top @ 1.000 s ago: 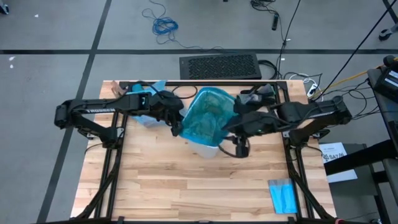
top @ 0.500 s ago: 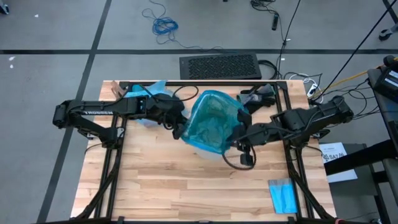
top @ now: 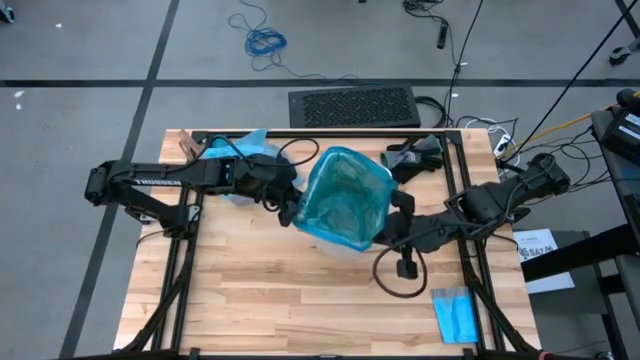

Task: Place trash/remove bag and relplace
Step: Insert the blue trash bag into the white trash bin

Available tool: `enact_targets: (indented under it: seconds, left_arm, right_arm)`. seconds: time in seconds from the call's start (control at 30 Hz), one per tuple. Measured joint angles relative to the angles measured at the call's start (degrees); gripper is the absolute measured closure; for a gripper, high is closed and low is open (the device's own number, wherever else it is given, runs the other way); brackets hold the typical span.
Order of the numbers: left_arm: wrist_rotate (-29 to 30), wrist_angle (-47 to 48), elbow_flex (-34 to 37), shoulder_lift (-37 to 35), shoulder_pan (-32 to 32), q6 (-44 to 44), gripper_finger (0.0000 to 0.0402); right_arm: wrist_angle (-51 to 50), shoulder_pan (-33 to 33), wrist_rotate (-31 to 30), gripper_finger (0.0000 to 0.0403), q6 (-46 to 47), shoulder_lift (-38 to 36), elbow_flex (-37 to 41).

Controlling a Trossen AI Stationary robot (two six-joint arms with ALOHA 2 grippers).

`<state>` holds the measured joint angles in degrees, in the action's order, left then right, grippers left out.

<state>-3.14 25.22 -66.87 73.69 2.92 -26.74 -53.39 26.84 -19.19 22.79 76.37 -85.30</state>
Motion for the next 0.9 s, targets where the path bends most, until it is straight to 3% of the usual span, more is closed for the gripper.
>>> enact_targets:
  seconds: [0.63,0.9]
  left_arm:
    - [1.75,-1.97,0.0,-0.02,-5.12,0.07,0.0401]
    - [4.92,-0.93,-0.02,0.18,-5.99,1.72,0.0401]
  right_arm:
    - [-6.64,1.23,-0.32,0.0403,2.86,0.77,0.0]
    - [-9.63,0.58,-4.28,0.0402,6.41,2.23,0.07]
